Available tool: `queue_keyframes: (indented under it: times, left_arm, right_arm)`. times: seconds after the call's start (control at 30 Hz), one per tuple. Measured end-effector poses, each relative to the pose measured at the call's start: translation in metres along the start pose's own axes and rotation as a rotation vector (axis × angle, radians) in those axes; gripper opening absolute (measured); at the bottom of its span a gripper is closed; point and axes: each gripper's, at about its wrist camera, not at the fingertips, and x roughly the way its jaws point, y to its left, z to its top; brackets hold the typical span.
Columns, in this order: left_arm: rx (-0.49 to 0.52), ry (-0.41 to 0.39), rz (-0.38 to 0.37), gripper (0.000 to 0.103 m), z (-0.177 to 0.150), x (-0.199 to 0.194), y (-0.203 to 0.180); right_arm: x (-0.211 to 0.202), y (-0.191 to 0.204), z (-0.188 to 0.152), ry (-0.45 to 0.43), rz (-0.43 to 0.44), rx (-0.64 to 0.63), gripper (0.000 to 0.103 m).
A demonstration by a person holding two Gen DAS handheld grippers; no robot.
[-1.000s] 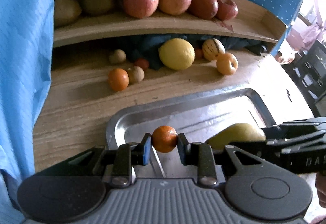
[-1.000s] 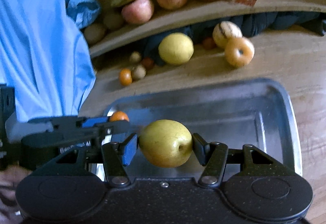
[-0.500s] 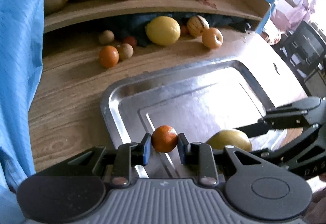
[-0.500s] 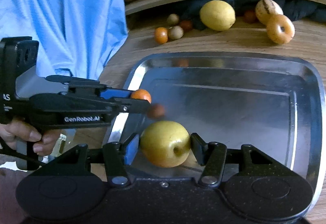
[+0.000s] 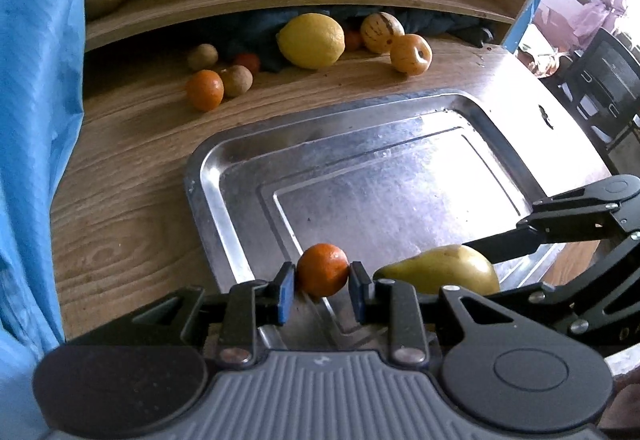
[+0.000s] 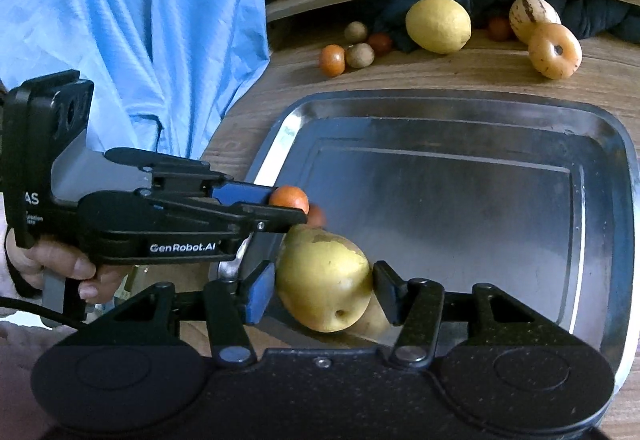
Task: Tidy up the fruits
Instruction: 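Carry the pear and orange over the tray and open both tools to drop them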
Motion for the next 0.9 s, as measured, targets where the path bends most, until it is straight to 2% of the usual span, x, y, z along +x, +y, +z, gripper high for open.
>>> queue_keyframes:
  times: [0.13,0.33,0.6,0.67,0.73,0.9]
  left_arm:
    - [-0.014,-0.007,0.016,0.031,-0.004,-0.003,-0.003]
    - [-0.024,-0.019,0.039,0.040,-0.011,-0.009,-0.009]
    - [-0.052,-0.052,0.082,0.060,-0.019,-0.023,-0.010]
    - [-0.058,-0.063,0.101,0.073,-0.020,-0.027,-0.011]
    - [-0.060,-0.077,0.117,0.081,-0.022,-0.033,-0.013]
    - [-0.058,-0.096,0.134,0.093,-0.028,-0.047,-0.019]
  right_arm:
    - [-0.003,0.002,-0.002,-0.012,-0.014,-0.007,0.057]
    - [-0.007,0.001,-0.007,-0.022,-0.032,0.000,0.058]
    - [-0.018,0.004,-0.016,-0.047,-0.068,0.001,0.077]
    - [-0.024,0.006,-0.019,-0.060,-0.082,-0.006,0.081]
    - [-0.030,0.007,-0.022,-0.071,-0.095,-0.011,0.085]
    - [-0.046,0.007,-0.031,-0.091,-0.127,-0.016,0.095]
